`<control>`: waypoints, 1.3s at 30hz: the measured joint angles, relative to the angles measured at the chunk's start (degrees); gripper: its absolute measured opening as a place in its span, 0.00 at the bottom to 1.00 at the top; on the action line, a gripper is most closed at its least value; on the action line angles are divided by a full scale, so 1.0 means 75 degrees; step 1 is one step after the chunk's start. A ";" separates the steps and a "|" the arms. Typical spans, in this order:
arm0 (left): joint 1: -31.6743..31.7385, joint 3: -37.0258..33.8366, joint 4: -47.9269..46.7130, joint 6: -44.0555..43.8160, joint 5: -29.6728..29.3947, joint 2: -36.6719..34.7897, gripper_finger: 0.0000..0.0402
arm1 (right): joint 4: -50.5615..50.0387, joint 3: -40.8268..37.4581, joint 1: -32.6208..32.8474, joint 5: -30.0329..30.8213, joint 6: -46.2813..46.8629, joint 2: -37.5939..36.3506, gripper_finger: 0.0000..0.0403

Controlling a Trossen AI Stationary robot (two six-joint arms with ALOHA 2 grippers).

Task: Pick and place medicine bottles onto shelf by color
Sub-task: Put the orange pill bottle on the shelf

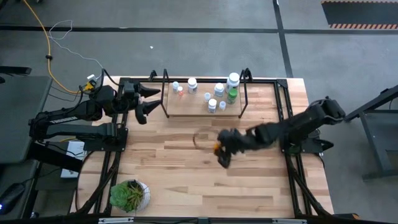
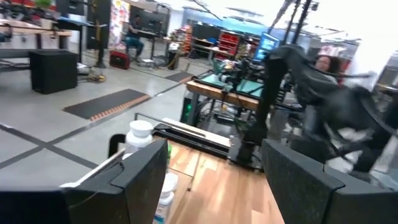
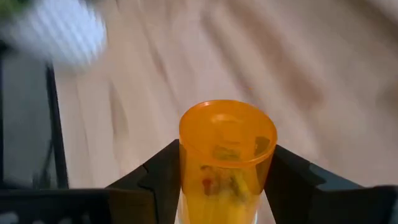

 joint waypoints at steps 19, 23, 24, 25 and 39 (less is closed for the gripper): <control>-0.1553 0.0368 0.0524 0.1619 -0.0466 0.2096 0.63 | 0.5124 0.0006 -0.2415 -0.0859 -0.1697 -0.0312 0.44; -0.1639 0.0809 0.0576 0.1318 -0.0486 0.2610 0.68 | 0.5382 0.0006 -0.2503 -0.0871 -0.1699 -0.0312 0.44; -0.1638 0.0885 0.0581 0.1123 -0.0447 0.2749 0.69 | 0.5446 0.0006 -0.2503 -0.0897 -0.1708 -0.0312 0.44; -0.1637 0.0972 0.0586 0.0944 -0.0400 0.2896 0.71 | 0.5543 0.0006 -0.2503 -0.0958 -0.1778 -0.0312 0.44; -0.1390 0.1836 0.0599 -0.0873 0.0757 0.4154 0.78 | 0.5659 0.0006 -0.2502 -0.1499 -0.2702 -0.0312 0.44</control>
